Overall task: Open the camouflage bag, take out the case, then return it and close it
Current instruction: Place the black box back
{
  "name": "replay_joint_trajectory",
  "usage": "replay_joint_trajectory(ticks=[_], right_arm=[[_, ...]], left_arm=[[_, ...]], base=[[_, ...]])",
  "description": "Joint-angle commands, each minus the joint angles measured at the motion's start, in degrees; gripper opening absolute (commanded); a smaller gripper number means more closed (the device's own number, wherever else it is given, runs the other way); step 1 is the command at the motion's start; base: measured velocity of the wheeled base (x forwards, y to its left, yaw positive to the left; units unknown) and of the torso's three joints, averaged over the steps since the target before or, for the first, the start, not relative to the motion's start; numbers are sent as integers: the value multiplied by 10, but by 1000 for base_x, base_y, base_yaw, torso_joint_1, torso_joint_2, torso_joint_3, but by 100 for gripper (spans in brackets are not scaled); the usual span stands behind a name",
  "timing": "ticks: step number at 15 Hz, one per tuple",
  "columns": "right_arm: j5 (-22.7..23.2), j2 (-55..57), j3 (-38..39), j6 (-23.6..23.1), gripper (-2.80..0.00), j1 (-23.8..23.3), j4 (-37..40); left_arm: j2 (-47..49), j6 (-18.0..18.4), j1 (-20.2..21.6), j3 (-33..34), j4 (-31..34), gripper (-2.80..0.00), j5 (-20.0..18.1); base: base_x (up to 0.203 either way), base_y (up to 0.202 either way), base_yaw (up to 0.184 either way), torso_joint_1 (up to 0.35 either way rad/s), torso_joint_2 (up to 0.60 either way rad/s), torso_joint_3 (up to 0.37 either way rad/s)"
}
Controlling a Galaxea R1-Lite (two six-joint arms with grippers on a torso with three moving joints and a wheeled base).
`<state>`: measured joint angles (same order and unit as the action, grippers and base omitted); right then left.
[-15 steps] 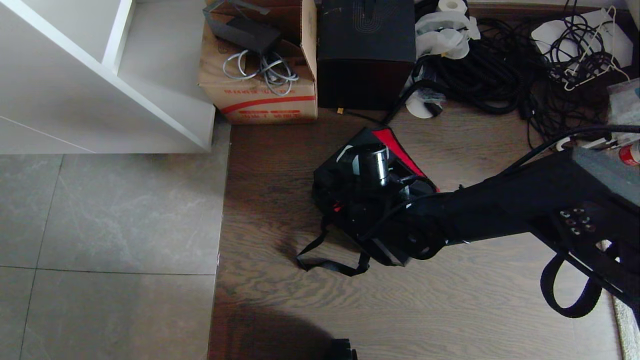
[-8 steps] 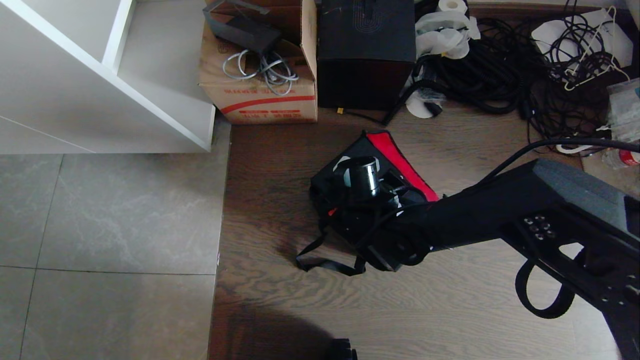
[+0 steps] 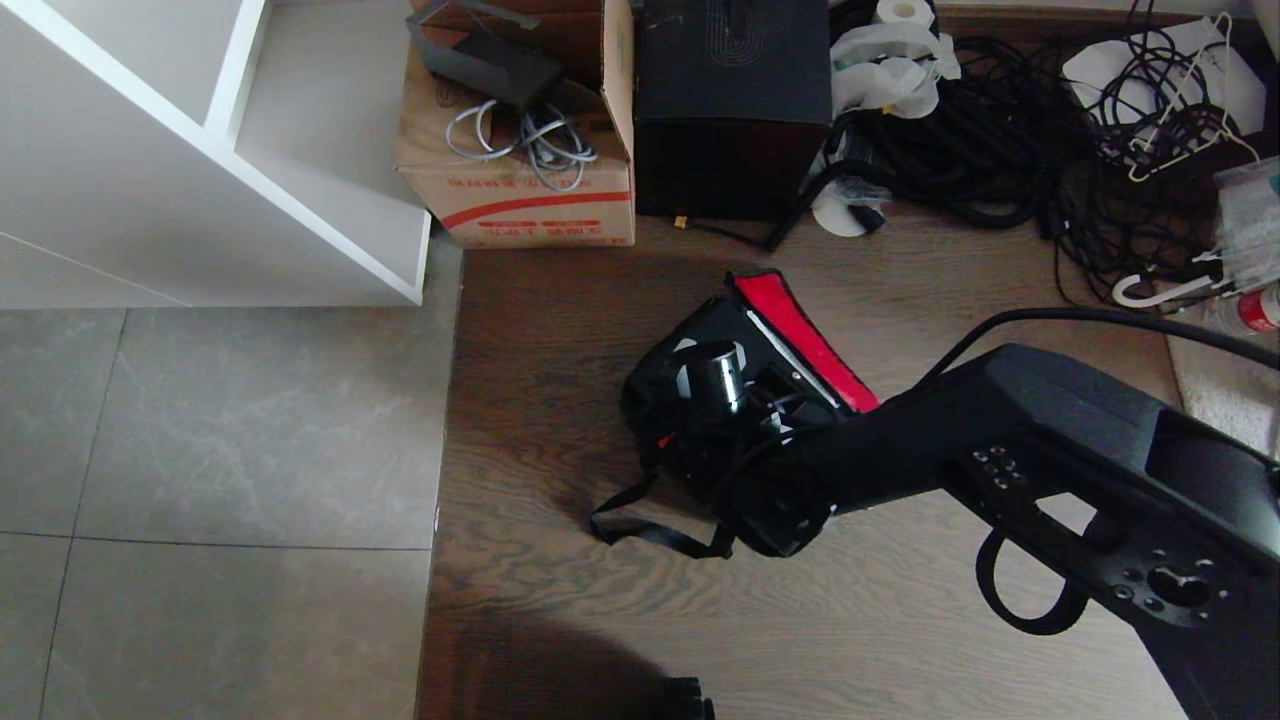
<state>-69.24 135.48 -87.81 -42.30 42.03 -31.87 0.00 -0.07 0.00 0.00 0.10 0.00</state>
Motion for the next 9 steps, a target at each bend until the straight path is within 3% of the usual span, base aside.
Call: replay_joint_trajectory(ticks=[1,9], right_arm=[[-4,18,-7,-2,-280,-1,-2],[-4,52,-30,14,-280,-8,6]], left_arm=[[0,0,0,0,0,-280,0],[0,0,0,0,0,-280,0]], base=[[0,0,0,0,0,0],[0,0,0,0,0,0]])
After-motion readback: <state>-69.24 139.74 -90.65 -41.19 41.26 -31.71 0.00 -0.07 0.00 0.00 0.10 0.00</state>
